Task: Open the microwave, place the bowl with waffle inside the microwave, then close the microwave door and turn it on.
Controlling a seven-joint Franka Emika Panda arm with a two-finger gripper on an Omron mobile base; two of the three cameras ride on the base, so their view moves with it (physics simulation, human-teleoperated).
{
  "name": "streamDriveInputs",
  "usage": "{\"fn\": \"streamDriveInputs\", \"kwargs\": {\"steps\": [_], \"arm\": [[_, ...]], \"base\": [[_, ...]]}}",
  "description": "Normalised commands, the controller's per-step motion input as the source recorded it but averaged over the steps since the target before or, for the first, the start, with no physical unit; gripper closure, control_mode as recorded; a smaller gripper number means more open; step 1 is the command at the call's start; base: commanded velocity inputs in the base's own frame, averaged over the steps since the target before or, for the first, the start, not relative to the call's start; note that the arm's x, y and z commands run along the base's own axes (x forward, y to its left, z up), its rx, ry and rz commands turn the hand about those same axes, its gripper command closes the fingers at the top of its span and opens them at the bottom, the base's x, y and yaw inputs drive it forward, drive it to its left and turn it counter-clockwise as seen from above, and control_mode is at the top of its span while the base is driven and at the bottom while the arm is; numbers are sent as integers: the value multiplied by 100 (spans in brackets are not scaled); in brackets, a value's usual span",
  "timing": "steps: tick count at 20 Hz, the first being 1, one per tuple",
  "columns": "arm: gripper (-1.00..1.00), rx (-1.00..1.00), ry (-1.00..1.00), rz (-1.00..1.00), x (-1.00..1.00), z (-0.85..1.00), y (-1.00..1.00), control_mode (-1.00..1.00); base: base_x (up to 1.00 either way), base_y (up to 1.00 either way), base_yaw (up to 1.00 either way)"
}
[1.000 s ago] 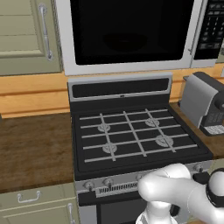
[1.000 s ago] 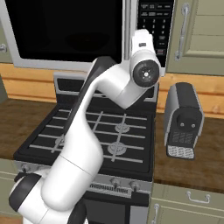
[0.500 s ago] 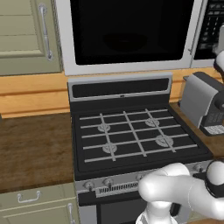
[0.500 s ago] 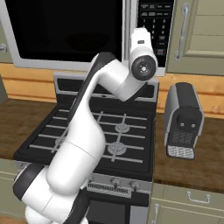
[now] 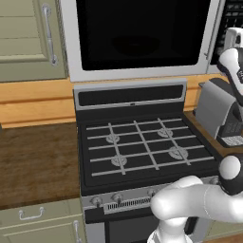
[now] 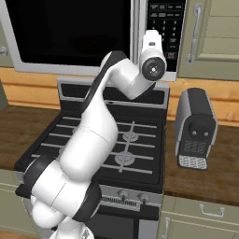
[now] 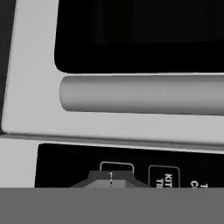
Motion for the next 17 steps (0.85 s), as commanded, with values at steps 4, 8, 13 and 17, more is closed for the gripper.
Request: {"fn": "streamDriveInputs", "kwargs": {"steps": [4, 8, 13, 17], "arm": [[100, 7, 0, 0, 70, -3, 0, -100], [100, 7, 0, 2, 75, -8, -4, -100], [100, 3, 3, 7, 91, -21, -10, -100], [100, 0, 7, 10, 98, -27, -8, -100]], "base": [[0, 0, 0], [0, 0, 0], [0, 0, 0], [0, 0, 0]]}}
